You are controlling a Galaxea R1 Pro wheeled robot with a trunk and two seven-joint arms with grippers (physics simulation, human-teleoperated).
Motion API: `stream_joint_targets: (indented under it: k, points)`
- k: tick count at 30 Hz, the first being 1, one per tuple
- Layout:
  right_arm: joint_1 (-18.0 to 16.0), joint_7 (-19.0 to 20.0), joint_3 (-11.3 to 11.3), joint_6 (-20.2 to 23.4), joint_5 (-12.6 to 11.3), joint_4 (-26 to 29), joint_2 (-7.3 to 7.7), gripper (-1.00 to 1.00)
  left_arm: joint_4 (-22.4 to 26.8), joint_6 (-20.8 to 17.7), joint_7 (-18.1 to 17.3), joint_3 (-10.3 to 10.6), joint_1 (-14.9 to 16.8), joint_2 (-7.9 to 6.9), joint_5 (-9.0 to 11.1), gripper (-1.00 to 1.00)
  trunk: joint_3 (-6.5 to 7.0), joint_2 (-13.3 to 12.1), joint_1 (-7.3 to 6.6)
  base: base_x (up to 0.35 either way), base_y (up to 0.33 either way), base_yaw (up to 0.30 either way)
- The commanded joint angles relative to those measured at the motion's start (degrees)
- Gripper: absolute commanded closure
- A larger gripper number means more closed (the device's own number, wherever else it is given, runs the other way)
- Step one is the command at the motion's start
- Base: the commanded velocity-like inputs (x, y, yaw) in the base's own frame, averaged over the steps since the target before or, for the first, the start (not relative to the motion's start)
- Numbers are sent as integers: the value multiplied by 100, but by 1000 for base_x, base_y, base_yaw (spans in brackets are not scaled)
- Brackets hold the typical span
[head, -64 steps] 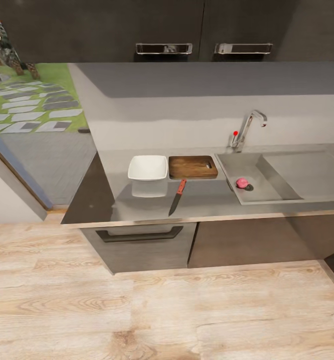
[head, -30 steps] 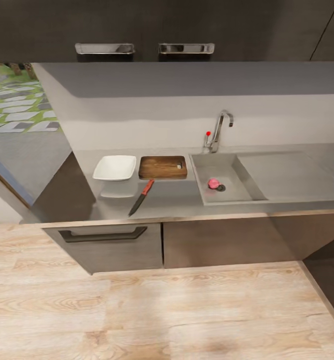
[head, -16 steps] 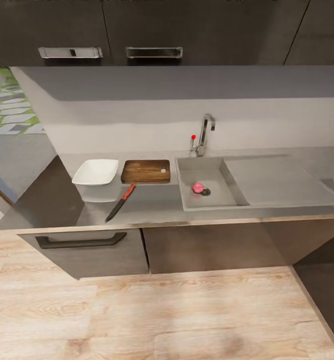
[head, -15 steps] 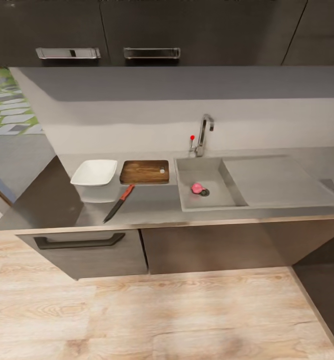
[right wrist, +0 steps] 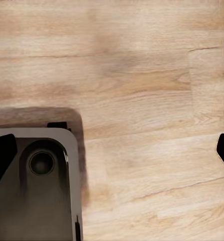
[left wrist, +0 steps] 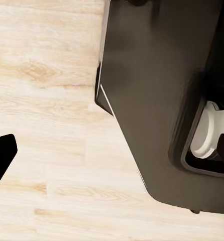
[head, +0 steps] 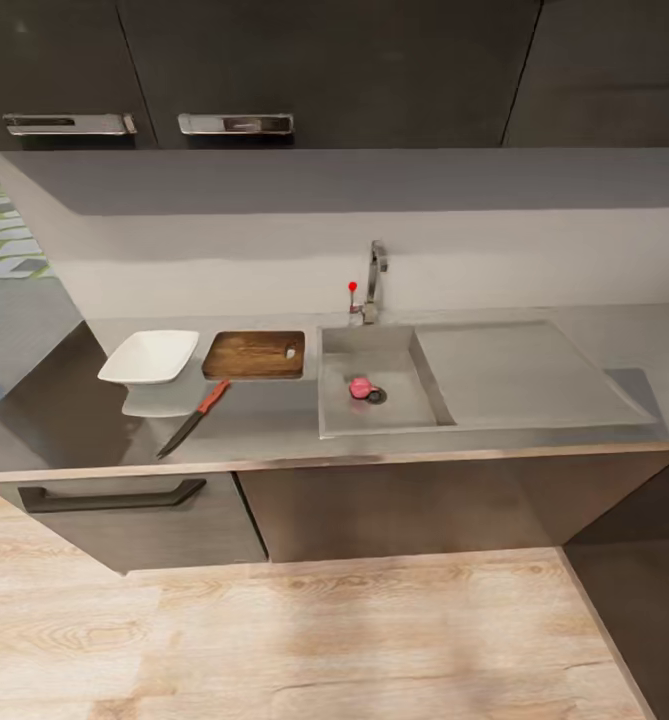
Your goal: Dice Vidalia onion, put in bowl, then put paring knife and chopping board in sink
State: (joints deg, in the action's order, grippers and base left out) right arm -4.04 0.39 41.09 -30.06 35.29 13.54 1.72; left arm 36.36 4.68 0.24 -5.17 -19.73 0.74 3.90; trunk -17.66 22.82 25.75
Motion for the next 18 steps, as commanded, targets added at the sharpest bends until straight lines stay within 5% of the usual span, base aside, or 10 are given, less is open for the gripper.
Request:
stream_joint_targets:
  k: [1,7,18]
  points:
    - [-6,4,48,-26,55,-9,-3,-100,11,4,2,-11,-4,5,41,-100,1,9,4,3,-307,0]
    - [-8,5,48,-26,56,-9,-4,-100,11,5,2,-11,-4,5,41,-100,56,9,4,1,-274,0]
    - [-7,5,40,-26,57,-18,-5,-100,11,7,2,-11,-4,5,41,-100,157,9,4,0,-18,0]
